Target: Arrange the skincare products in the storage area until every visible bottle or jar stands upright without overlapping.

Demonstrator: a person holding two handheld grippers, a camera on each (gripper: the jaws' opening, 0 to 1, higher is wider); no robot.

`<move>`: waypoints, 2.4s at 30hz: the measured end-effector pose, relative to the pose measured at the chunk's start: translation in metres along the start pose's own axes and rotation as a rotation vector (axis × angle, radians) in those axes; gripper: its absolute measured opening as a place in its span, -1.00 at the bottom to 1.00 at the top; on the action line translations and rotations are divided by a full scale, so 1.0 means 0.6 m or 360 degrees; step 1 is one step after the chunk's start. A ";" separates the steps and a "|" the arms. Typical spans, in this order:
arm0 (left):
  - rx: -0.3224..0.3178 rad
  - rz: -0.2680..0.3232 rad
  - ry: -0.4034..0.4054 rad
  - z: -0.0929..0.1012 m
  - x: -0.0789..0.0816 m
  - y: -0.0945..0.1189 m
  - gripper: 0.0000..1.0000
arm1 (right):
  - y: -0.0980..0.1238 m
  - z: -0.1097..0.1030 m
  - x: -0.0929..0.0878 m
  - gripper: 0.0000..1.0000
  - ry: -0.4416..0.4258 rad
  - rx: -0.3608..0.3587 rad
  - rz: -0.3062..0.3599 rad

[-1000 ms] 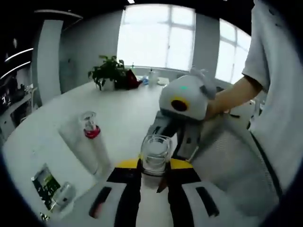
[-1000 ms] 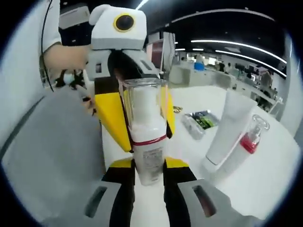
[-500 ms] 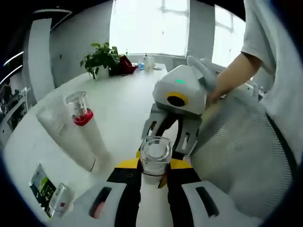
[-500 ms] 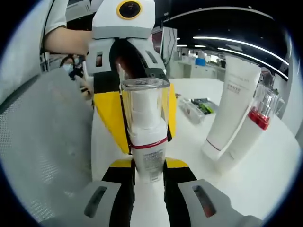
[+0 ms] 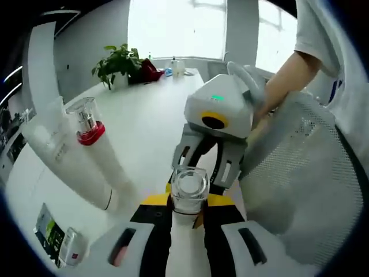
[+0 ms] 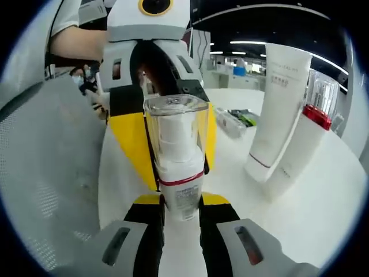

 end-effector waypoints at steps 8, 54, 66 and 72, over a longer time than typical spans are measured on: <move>0.0004 0.0065 0.0092 -0.016 0.003 -0.003 -0.69 | 0.004 0.017 -0.005 -0.56 -0.0024 -0.0019 0.0034; 0.0284 0.0256 0.0317 -0.120 0.011 -0.042 -0.72 | 0.003 0.146 -0.009 -0.55 -0.0060 -0.0017 -0.0027; 0.0302 0.0240 0.0300 -0.127 0.007 -0.042 -0.73 | 0.001 0.154 -0.010 -0.53 -0.0091 -0.0085 -0.0041; 0.0306 0.0225 0.0294 -0.127 0.005 -0.041 -0.74 | 0.004 0.153 -0.018 -0.45 -0.0136 -0.0107 -0.0057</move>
Point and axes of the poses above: the point that each gripper's makers call its tool centre point, and the gripper's own axes: y roughly backward along the fingers, z roughly to its right, x roughly out of its top, the point moved 3 cm from there along y, roughly backward along the fingers, and after that the axes turned 1 degree about -y, right-handed, at the moved point
